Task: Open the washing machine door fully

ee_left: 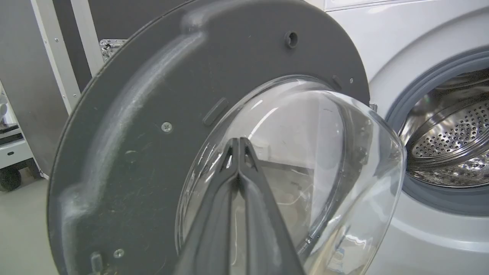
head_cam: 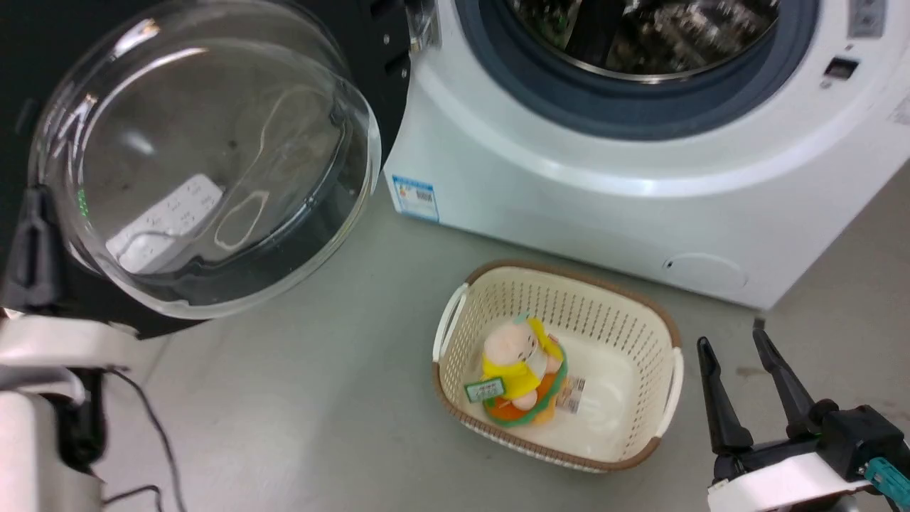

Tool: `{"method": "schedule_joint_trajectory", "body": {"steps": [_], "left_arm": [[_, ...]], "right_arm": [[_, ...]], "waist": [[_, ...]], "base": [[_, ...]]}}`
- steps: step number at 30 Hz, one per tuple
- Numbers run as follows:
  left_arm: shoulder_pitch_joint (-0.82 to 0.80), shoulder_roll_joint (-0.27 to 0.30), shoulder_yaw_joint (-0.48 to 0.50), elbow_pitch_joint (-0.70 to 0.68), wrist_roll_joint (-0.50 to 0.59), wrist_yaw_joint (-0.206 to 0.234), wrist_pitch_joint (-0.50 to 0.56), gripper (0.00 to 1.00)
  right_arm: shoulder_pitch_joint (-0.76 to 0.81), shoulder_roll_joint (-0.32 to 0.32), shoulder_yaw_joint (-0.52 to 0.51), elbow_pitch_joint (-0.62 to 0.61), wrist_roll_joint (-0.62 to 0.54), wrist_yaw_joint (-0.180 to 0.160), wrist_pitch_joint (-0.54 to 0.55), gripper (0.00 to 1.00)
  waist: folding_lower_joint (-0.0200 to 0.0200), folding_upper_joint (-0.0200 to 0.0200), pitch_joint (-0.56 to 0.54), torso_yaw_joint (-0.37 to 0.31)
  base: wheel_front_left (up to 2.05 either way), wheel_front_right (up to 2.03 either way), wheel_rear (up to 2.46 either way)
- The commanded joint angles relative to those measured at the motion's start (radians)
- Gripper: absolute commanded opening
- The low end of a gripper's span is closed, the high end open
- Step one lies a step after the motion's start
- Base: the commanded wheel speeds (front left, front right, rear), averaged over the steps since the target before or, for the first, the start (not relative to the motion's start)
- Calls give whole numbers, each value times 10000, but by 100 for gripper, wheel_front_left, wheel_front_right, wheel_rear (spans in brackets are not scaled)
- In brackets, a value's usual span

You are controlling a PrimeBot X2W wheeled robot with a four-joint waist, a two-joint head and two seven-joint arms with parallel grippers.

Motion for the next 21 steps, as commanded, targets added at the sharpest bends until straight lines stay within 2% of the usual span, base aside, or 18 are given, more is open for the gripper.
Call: {"method": "schedule_joint_trajectory", "body": {"steps": [1, 2, 4, 5, 13, 15, 21], "left_arm": [[206, -94, -49, -87, 56, -53, -51, 0], [565, -397, -212, -608, 187, -132, -51, 0], [750, -547, -329, -795, 227, -171, -52, 0], [1091, -800, -586, -1039, 262, -240, -52, 0], [2135, -1580, -1657, -1352, 428, -328, 50, 0], [2548, -1902, -1938, -1264, 499, -232, 33, 0], [3166, -2363, -2206, -993, 635, 1, -28, 0]], "right_arm": [[-22, 61, -16, -65, -16, 10, -44, 100], [15, 135, -27, -206, -23, 10, -44, 100], [43, 167, -35, -272, -40, 10, -44, 100], [104, 229, -70, -385, -97, 10, -44, 100], [384, 490, -341, -772, -339, 10, -44, 100], [532, 553, -455, -779, -396, 10, -44, 100], [822, 606, -446, -730, -483, 10, -44, 100]], "waist": [[1, 0, -360, -125], [1, 0, -661, -266], [1, 0, -793, -347], [1, 0, -1054, -533], [1, 0, -1833, -1401], [1, 0, -2001, -1807], [1, 0, -2119, -2473]], "base": [[0, 0, 0], [0, 0, 0], [0, 0, 0], [0, 0, 0], [0, 0, 0], [0, 0, 0], [0, 0, 0]]}}
